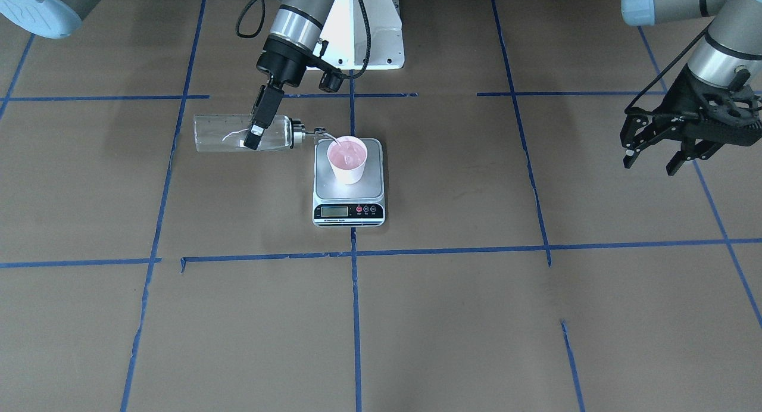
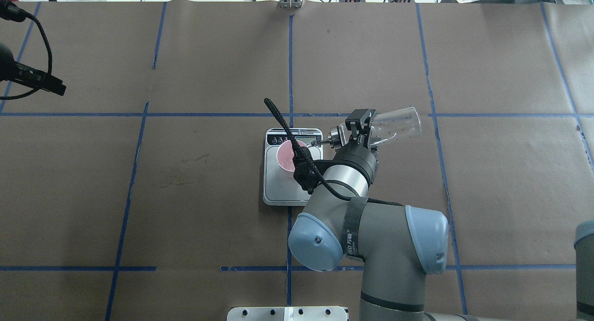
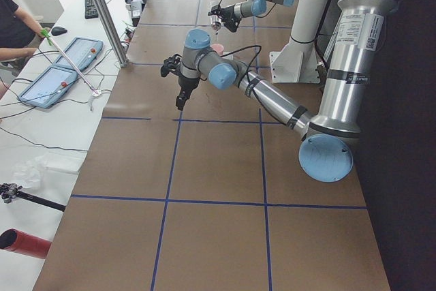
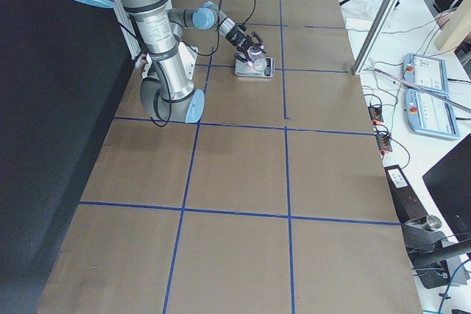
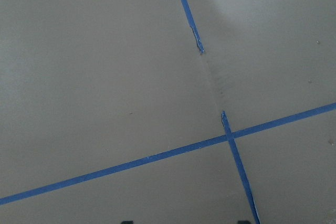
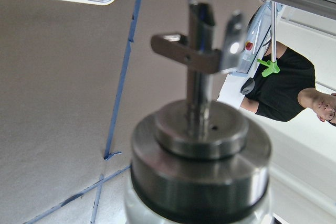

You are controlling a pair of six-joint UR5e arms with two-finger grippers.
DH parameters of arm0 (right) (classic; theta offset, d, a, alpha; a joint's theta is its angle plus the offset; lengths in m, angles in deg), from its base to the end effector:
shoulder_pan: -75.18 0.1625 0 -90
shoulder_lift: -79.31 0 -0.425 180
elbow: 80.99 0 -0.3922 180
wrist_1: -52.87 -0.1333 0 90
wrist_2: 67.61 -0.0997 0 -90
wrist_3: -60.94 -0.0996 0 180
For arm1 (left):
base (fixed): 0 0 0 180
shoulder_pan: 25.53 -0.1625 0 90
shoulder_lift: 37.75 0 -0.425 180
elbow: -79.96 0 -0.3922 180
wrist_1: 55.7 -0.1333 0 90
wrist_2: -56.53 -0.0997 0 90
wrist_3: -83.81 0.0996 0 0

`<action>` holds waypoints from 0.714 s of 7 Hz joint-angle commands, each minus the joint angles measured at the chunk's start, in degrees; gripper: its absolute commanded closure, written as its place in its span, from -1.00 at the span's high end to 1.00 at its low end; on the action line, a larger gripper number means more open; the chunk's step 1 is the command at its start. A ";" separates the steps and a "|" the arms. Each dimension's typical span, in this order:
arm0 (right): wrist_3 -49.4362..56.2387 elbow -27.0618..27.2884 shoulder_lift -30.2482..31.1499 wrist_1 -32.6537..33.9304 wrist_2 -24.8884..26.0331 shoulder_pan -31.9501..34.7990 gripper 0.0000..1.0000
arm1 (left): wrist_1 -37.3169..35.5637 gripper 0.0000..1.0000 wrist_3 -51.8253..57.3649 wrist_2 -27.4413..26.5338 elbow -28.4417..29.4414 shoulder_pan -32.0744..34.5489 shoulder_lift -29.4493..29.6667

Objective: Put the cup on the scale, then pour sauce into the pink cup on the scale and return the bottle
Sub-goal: 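Tilt the bottle spout over the pink cup with the right gripper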

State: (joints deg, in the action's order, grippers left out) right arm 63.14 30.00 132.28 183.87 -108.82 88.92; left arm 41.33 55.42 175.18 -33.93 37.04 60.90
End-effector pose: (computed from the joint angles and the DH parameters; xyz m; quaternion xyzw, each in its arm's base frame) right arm -0.5122 -0.3396 0.2027 0.3536 0.2449 -0.5223 0.7363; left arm 0.1669 -0.5072 0.3756 0.1808 0.3593 0.0761 0.9124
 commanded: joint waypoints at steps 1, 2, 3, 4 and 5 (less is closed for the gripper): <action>-0.96 0.02 0.11 -0.04 0.34 -0.03 -1.00 | 0.00 0.45 0.00 0.00 0.07 0.00 0.06; -6.71 0.19 0.03 -0.47 0.34 0.06 -1.00 | 0.00 0.45 0.00 0.00 -0.02 0.00 0.06; -13.03 0.28 0.02 -0.74 -0.01 0.15 -1.00 | 0.00 0.45 0.00 0.00 0.07 0.00 0.06; -16.93 0.63 0.02 -0.92 -0.01 0.15 -1.00 | 0.00 0.45 0.00 0.00 0.07 0.00 0.06; -25.75 0.63 0.29 -1.87 -0.10 0.15 -1.00 | 0.00 0.45 0.00 0.09 0.07 0.00 0.06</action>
State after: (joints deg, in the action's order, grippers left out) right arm 46.14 30.50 132.37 182.81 -108.82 89.04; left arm 41.33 55.42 175.20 -33.87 37.05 60.95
